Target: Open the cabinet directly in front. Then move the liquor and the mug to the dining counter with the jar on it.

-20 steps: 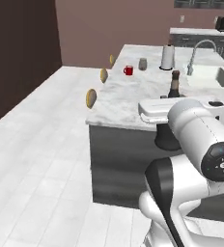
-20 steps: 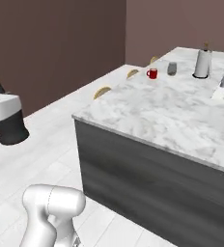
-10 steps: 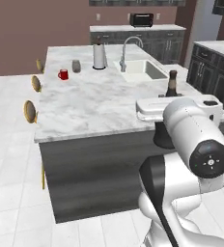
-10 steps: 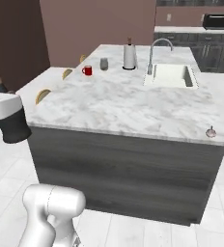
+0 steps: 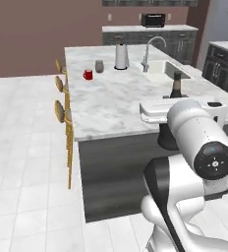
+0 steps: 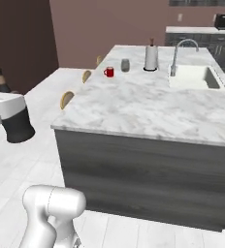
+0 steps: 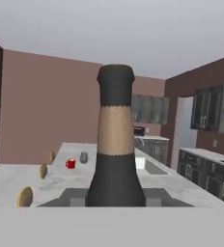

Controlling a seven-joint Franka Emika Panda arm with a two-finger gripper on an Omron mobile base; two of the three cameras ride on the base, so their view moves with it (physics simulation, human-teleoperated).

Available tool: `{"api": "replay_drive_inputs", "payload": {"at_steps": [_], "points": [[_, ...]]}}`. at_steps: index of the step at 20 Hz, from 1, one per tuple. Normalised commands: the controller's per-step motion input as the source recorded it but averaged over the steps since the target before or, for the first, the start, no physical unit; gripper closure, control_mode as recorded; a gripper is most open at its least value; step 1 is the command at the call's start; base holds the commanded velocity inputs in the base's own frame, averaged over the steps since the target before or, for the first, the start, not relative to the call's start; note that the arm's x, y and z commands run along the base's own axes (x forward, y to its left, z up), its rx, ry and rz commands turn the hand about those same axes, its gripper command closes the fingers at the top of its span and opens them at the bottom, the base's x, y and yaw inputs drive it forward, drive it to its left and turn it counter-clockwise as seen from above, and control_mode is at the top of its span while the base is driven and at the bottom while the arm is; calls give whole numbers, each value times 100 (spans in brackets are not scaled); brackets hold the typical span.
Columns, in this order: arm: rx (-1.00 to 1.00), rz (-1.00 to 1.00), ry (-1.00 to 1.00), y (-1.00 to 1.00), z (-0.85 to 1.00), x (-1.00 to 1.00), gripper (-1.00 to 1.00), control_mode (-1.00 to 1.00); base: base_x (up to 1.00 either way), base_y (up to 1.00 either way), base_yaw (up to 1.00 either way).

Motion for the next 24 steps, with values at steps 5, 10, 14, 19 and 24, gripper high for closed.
{"api": "replay_drive_inputs", "payload": {"at_steps": [5,10,14,19,24], "points": [[0,0,0,0,0,0,100,100,0,100,0],[0,0,0,0,0,0,100,100,1,100,-1],[0,0,0,0,0,0,100,100,15,100,-2],[0,0,0,0,0,0,100,100,71,100,-6],[0,0,0,0,0,0,100,100,100,93,-18]]}}
